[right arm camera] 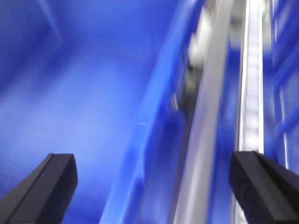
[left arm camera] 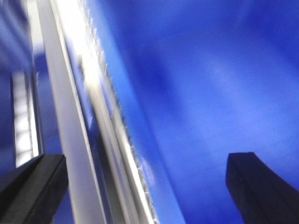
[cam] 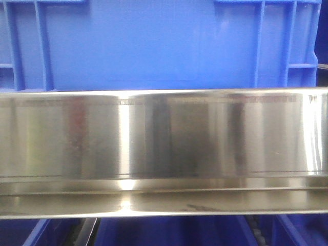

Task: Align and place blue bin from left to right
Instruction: 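Close both grippers on the side rims of the blue bin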

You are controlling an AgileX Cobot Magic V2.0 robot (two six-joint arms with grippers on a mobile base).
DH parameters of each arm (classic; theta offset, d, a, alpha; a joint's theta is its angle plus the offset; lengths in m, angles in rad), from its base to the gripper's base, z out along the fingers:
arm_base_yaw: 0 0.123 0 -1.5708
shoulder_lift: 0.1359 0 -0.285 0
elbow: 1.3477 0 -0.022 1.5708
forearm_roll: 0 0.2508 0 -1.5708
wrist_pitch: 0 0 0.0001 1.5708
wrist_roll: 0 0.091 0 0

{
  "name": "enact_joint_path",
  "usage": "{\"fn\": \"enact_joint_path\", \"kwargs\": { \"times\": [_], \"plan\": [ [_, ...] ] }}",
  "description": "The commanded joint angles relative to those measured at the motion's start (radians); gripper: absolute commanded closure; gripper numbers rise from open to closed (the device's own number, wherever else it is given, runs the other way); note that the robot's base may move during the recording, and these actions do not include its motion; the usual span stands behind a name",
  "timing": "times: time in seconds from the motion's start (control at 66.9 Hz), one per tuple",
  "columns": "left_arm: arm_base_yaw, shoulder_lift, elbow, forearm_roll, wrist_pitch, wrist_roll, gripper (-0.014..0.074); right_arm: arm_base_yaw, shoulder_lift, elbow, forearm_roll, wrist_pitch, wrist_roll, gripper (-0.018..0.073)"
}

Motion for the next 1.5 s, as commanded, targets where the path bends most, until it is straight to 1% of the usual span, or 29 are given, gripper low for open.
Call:
{"fn": "enact_joint_path", "kwargs": {
  "times": [0.0, 0.09, 0.135, 0.209, 0.284, 0.523, 0.613, 0.703, 0.808, 0.942, 1.481],
  "plan": [
    [-0.005, 0.064, -0.059, 0.021, 0.014, -0.050, 0.0006, 0.002, 0.088, -0.110, -0.020, 0.064, 0.021, 0.0000],
    [-0.005, 0.106, -0.087, 0.021, 0.014, -0.058, 0.0006, 0.002, 0.184, -0.205, -0.020, 0.064, 0.043, 0.0000],
    [-0.005, 0.125, -0.091, 0.021, 0.014, -0.076, 0.0006, 0.002, 0.212, -0.231, -0.020, 0.064, 0.064, 0.0000],
    [-0.005, 0.151, -0.091, 0.019, 0.014, -0.078, 0.0006, 0.002, 0.261, -0.262, -0.020, 0.064, 0.085, 0.0000],
    [-0.003, 0.179, -0.091, 0.019, 0.014, -0.096, 0.0006, 0.000, 0.305, -0.270, -0.020, 0.064, 0.087, 0.0000],
    [-0.002, 0.248, -0.094, 0.015, 0.014, -0.103, 0.0006, -0.006, 0.406, -0.270, -0.016, 0.064, 0.089, 0.0000],
    [-0.002, 0.262, -0.094, 0.015, 0.014, -0.128, 0.0006, -0.006, 0.432, -0.270, -0.016, 0.064, 0.089, 0.0000],
    [-0.002, 0.270, -0.094, 0.012, 0.014, -0.130, 0.0006, -0.006, 0.447, -0.270, -0.016, 0.064, 0.089, 0.0000],
    [-0.002, 0.274, -0.094, 0.008, 0.014, -0.154, 0.0006, -0.006, 0.453, -0.270, -0.016, 0.064, 0.089, 0.0000],
    [-0.002, 0.275, -0.094, 0.008, 0.014, -0.154, 0.0006, -0.006, 0.457, -0.270, -0.012, 0.064, 0.072, 0.0000],
    [-0.002, 0.275, -0.094, 0.000, 0.014, -0.156, 0.0006, -0.005, 0.441, -0.270, 0.015, 0.064, 0.072, 0.0000]
  ]
}}
